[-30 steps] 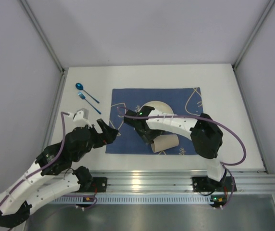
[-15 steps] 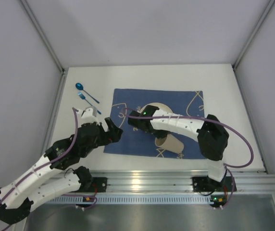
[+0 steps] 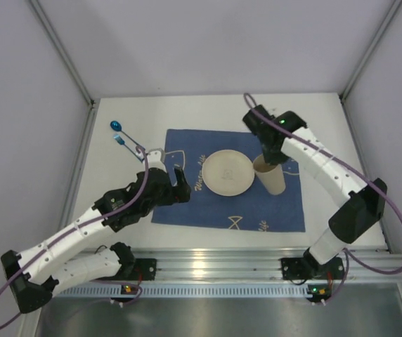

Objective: Set the dinner table for one person

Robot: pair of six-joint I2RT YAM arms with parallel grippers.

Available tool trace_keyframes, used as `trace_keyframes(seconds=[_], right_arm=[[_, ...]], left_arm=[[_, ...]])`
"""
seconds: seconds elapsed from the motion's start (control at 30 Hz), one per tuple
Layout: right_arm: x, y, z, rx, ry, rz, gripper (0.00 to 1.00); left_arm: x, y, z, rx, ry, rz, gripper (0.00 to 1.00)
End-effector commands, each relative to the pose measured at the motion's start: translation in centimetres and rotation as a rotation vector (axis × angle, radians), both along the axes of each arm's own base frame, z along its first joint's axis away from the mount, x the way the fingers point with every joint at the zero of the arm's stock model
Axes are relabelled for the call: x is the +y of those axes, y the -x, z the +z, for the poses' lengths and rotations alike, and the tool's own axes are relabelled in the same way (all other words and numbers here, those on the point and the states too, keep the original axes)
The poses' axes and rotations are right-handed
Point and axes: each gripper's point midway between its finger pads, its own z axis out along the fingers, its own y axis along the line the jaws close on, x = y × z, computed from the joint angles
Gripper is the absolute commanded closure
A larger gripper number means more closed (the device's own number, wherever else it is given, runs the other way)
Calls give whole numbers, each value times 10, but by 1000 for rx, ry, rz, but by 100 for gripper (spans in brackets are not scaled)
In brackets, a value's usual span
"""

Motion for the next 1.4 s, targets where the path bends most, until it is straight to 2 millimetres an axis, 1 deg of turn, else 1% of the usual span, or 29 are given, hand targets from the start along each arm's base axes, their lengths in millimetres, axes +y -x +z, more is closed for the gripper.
trace_keyframes(seconds=[0.0,0.03,0.07,0.1,0.13,0.2,0.23,0.27,0.3,0.33,0.4,0.43,0.5,0.53,0.57,0.63,0.7,0.73,0.77,0.83,0.93,1.0,1.03,1.17,1.27,1.3,1.33,1.37], right_arm=[[-22,-26,27,-66,-137,-66,100],[-32,-43,30,-103,-171,-117,100],[-35,-52,32,-122,-204,-135,100],[-37,-60,31,-130,-242,-155,100],[-50,-77,29,-157,-273,-217,100],[-54,-93,22,-159,-325,-253,100],[-61,-109,15,-175,-352,-291,100],[-62,-116,11,-177,-374,-293,100],[-61,-124,7,-182,-397,-297,100],[-65,-138,1,-200,-407,-317,100],[-69,-149,-7,-216,-413,-339,100],[-73,-160,-13,-235,-416,-358,100],[-79,-169,-20,-254,-402,-382,100],[-81,-179,-19,-301,-406,-386,100],[-83,-180,-24,-310,-396,-392,100],[-92,-189,-24,-364,-359,-423,100],[-102,-191,-29,-388,-321,-465,100],[-105,-196,-26,-418,-326,-478,100],[-107,-194,-29,-425,-320,-488,100],[-109,-196,-25,-460,-323,-495,100],[-110,-191,-35,-454,-320,-514,100],[-110,-184,-50,-418,-316,-518,100],[-111,-179,-61,-391,-309,-529,100],[-111,-167,-76,-361,-308,-544,100],[-109,-165,-70,-372,-324,-532,100],[-109,-165,-64,-381,-329,-522,100],[-108,-167,-58,-391,-337,-513,97],[-106,-168,-52,-397,-340,-501,81]], left_arm=[[-5,-25,27,-65,43,24,2],[-9,-26,30,-55,61,9,2],[-9,-28,29,-44,62,4,2],[-9,-34,27,-38,59,8,2],[-12,-36,31,-38,71,-4,1],[-18,-38,27,-13,62,-33,2],[-21,-40,32,-17,66,-45,2],[-24,-40,32,-9,66,-60,2],[-26,-41,28,7,48,-69,2],[-28,-42,33,2,49,-78,2],[-31,-44,32,16,40,-90,2],[-32,-44,34,17,40,-92,2],[-33,-45,36,18,45,-93,2],[-35,-44,38,20,50,-99,2],[-34,-43,37,27,50,-100,2],[-35,-40,37,37,57,-108,3],[-34,-37,33,57,49,-111,3],[-33,-35,33,64,48,-115,3],[-33,-34,32,67,46,-117,3],[-30,-32,30,78,35,-116,3],[-28,-31,27,84,21,-114,3],[-29,-32,24,93,22,-111,3],[-30,-32,24,91,27,-111,3],[-37,-35,21,100,40,-120,3],[-41,-38,19,104,40,-127,4],[-41,-38,20,101,41,-128,3],[-42,-39,19,102,37,-130,3],[-43,-41,20,98,37,-132,3]])
